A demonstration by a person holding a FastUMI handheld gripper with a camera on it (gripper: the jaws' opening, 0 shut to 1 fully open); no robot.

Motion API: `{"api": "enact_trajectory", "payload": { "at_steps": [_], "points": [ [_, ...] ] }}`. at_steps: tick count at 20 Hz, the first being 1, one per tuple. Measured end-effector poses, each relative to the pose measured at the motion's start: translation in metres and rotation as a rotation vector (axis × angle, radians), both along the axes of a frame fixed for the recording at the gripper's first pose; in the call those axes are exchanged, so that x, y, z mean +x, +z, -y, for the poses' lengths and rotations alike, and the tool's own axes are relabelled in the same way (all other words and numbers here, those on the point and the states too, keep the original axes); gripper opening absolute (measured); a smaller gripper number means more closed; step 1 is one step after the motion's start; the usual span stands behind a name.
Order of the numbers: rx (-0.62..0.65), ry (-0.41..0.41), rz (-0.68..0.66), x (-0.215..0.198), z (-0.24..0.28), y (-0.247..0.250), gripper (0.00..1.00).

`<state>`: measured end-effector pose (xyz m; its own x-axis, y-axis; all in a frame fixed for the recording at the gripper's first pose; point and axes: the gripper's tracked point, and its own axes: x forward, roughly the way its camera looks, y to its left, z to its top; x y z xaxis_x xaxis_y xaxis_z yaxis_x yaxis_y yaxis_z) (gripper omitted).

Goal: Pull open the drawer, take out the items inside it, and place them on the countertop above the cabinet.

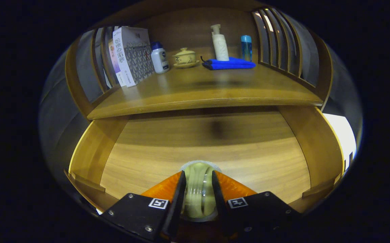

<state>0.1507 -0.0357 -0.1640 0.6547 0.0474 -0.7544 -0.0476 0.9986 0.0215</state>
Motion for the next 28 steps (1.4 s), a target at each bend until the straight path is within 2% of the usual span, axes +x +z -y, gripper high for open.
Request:
{"api": "enact_trajectory", "payload": {
  "at_steps": [1, 4, 12, 28],
  "points": [
    [0.015, -0.008, -0.004, 0.000, 0.000, 0.001, 0.47],
    [0.040, -0.048, 0.002, 0.002, 0.006, 0.001, 0.23],
    [0.074, -0.021, 0.067, 0.002, 0.001, 0.023, 0.22],
    [0.066, 0.035, 0.282, 0.030, -0.016, 0.117, 0.21]
  ]
}}
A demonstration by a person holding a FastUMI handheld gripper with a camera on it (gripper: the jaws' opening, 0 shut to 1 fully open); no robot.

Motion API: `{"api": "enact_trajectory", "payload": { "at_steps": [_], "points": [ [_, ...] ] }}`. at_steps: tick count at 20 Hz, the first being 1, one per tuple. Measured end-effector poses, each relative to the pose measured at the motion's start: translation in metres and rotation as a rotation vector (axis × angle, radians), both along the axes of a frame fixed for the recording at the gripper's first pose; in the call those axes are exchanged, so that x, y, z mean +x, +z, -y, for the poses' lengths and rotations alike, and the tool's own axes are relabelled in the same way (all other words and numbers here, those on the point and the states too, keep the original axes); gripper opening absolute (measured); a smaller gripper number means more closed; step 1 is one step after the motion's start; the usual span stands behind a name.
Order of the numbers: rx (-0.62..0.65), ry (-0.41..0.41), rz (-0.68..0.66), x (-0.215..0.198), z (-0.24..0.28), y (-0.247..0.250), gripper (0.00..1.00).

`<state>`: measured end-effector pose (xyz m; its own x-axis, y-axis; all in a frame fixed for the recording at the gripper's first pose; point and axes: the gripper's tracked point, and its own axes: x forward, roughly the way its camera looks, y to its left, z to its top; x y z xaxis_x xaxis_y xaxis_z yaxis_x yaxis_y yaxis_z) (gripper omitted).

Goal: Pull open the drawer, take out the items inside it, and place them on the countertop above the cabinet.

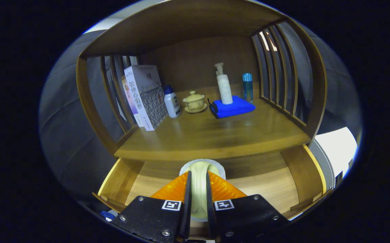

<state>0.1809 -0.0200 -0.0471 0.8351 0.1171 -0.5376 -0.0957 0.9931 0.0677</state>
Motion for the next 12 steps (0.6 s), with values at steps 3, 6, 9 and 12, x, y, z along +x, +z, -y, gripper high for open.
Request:
{"api": "enact_trajectory", "payload": {
  "at_steps": [3, 6, 9, 12],
  "points": [
    [-0.001, -0.005, 0.022, 0.012, -0.001, 0.013, 0.21],
    [0.003, -0.019, 0.045, 0.026, 0.001, 0.021, 0.21],
    [0.010, -0.040, 0.066, 0.045, 0.004, 0.030, 0.21],
    [0.021, -0.066, 0.094, 0.069, 0.007, 0.038, 0.22]
  ]
}}
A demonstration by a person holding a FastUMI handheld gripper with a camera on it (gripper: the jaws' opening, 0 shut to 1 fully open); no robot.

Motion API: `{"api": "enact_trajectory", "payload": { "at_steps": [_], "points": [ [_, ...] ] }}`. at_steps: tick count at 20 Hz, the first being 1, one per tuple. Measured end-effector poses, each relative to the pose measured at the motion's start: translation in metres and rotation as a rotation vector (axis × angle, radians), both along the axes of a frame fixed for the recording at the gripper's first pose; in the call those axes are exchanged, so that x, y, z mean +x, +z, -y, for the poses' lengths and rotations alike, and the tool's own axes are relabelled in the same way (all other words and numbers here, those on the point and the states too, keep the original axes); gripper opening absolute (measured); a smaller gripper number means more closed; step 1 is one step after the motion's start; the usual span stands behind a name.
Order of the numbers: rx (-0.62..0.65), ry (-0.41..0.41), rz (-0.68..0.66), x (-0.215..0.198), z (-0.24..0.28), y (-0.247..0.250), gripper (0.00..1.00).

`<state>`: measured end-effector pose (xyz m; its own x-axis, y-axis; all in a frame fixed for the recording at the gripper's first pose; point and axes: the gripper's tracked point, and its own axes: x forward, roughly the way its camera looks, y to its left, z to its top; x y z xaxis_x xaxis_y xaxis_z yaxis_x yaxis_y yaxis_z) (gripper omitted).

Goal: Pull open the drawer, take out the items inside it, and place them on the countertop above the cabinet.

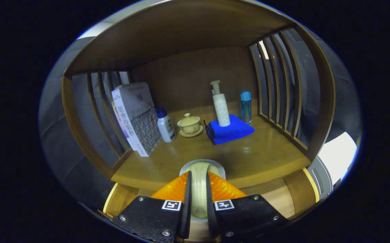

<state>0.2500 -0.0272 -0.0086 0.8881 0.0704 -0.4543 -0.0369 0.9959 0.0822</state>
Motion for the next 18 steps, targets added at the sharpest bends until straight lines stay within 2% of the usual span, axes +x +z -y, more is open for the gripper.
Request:
{"api": "enact_trajectory", "payload": {
  "at_steps": [7, 15, 18],
  "points": [
    [-0.017, -0.012, 0.064, 0.046, -0.004, 0.013, 0.21],
    [-0.057, -0.023, 0.091, 0.076, -0.008, -0.003, 0.24],
    [-0.085, -0.021, 0.140, 0.079, -0.008, 0.004, 0.54]
  ]
}}
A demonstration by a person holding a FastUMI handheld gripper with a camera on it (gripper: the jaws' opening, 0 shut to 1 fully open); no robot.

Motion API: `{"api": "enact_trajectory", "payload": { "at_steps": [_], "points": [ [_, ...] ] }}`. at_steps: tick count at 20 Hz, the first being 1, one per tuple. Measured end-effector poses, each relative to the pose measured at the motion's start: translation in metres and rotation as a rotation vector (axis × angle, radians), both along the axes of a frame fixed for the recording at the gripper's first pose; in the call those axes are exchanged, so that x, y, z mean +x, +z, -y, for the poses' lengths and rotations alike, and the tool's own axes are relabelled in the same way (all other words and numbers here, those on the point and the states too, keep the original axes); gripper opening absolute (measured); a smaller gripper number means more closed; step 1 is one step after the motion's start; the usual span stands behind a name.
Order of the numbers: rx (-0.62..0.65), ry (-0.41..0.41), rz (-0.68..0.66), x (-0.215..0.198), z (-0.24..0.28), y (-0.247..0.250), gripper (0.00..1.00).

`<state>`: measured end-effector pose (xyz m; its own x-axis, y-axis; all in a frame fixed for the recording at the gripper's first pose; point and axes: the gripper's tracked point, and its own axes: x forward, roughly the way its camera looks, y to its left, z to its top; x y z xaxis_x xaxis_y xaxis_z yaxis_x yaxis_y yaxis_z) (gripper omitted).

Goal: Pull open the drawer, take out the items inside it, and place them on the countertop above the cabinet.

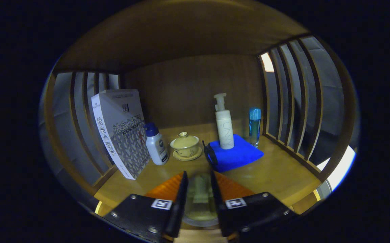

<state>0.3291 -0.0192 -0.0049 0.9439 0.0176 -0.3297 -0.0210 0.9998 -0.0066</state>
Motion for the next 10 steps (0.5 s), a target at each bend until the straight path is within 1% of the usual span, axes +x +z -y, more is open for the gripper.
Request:
{"api": "enact_trajectory", "payload": {
  "at_steps": [4, 6, 10],
  "points": [
    [-0.024, -0.017, 0.053, -0.014, 0.002, 0.017, 0.95],
    [-0.032, -0.021, 0.074, -0.030, 0.002, 0.026, 0.94],
    [-0.017, 0.003, 0.102, -0.073, -0.007, 0.032, 0.94]
  ]
}}
